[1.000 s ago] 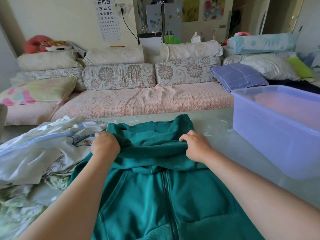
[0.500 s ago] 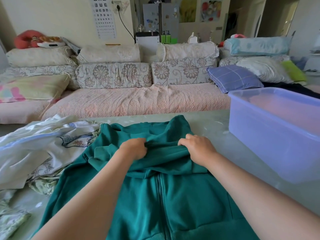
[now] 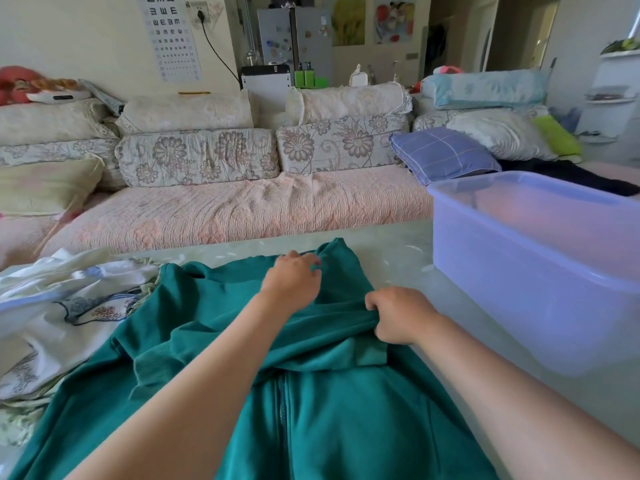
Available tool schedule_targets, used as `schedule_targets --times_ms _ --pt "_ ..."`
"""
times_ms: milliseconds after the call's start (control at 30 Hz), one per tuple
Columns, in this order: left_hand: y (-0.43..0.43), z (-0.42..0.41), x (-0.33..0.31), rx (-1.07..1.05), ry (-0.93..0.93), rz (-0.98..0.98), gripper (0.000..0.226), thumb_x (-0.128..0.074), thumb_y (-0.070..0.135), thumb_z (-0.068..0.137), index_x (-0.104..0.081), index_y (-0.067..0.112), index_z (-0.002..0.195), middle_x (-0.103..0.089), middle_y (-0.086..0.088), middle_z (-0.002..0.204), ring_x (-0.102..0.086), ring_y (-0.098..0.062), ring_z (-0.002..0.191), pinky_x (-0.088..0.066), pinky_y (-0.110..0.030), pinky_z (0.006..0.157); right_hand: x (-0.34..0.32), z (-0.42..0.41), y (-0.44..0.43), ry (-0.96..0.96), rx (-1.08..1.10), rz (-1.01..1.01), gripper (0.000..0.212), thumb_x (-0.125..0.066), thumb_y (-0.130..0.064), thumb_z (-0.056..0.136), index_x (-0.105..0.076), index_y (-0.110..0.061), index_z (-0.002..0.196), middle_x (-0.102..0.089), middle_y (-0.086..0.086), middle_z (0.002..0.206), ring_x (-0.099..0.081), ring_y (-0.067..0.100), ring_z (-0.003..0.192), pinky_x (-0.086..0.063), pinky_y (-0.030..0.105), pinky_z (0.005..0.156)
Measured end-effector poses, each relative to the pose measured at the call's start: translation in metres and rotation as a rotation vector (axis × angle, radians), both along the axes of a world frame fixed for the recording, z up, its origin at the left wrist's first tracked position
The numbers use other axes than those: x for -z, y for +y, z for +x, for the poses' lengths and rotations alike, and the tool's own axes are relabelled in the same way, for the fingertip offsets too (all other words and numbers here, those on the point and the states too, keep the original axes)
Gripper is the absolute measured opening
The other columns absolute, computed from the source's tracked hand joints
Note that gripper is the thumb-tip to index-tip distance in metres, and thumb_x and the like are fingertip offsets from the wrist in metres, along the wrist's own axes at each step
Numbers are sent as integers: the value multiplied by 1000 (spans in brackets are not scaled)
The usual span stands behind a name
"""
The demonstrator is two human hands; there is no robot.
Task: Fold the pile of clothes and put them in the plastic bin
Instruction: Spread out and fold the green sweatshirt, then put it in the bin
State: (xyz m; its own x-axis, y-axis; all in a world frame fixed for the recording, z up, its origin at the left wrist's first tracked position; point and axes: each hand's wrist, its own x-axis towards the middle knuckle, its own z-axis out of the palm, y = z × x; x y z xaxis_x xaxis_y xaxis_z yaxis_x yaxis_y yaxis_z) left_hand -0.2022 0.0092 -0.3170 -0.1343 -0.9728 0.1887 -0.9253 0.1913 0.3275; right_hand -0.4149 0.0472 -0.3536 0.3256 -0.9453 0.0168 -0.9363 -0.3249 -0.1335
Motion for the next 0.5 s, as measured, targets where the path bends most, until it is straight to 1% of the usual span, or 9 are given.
schedule_targets --times_ms 33,133,167,233,300,400,433,467,500 --pt "-10 -12 3 12 -34 94 40 -39 37 98 -56 28 132 -49 -9 132 -53 -33 115 -44 -45 100 0 -2 -1 9 -10 -9 22 -59 -18 76 -43 -32 84 -47 -11 82 -49 20 83 -33 30 69" --pt "-38 -35 13 -45 -254 352 51 -38 48 95 -61 13 123 -56 -11 131 -51 -33 121 -44 -41 101 6 -8 -6 -25 -85 -124 30 -64 -22 73 -38 -29 86 -41 -8 89 -40 19 82 -29 29 71" --pt "-45 -40 17 -95 -291 381 52 -41 48 92 -60 12 124 -57 -11 132 -53 -32 120 -46 -39 98 10 -9 -8 -54 -114 -170 32 -65 -21 72 -37 -28 86 -39 -7 89 -38 19 81 -28 30 70" --pt "-53 -45 22 -174 -300 326 43 -47 30 87 -60 10 123 -59 -11 129 -56 -31 116 -48 -35 85 16 -10 -12 -94 -143 -201 32 -63 -16 71 -36 -26 85 -38 -8 85 -40 22 76 -30 33 65" --pt "-61 -47 22 -223 -141 244 35 -46 11 89 -61 8 121 -61 -10 125 -59 -30 112 -47 -32 78 20 -12 -15 -127 -145 -191 30 -58 -10 72 -36 -25 85 -40 -8 83 -43 24 73 -36 36 61" --pt "-72 -41 13 -321 344 130 45 -39 -4 88 -69 14 116 -65 -8 119 -61 -29 105 -51 -33 89 24 -19 -20 -221 -100 -171 30 -51 0 71 -36 -22 83 -42 -6 82 -44 25 71 -34 36 59" --pt "-77 -36 10 -361 421 87 48 -36 -6 88 -70 15 114 -65 -8 117 -62 -30 104 -52 -34 90 28 -21 -21 -257 -79 -149 30 -50 3 71 -36 -22 81 -42 -5 82 -44 25 71 -33 35 59" --pt "-81 -33 10 -378 425 89 47 -36 -6 89 -70 14 113 -65 -9 116 -61 -31 103 -52 -35 91 31 -23 -22 -279 -65 -123 31 -49 4 70 -36 -22 80 -42 -5 82 -44 25 72 -33 34 59" --pt "-87 -32 12 -356 340 123 41 -39 -4 90 -70 12 113 -64 -9 115 -62 -31 102 -52 -36 90 34 -24 -22 -289 -58 -93 33 -49 5 69 -35 -24 77 -42 -5 82 -45 25 73 -33 34 60"
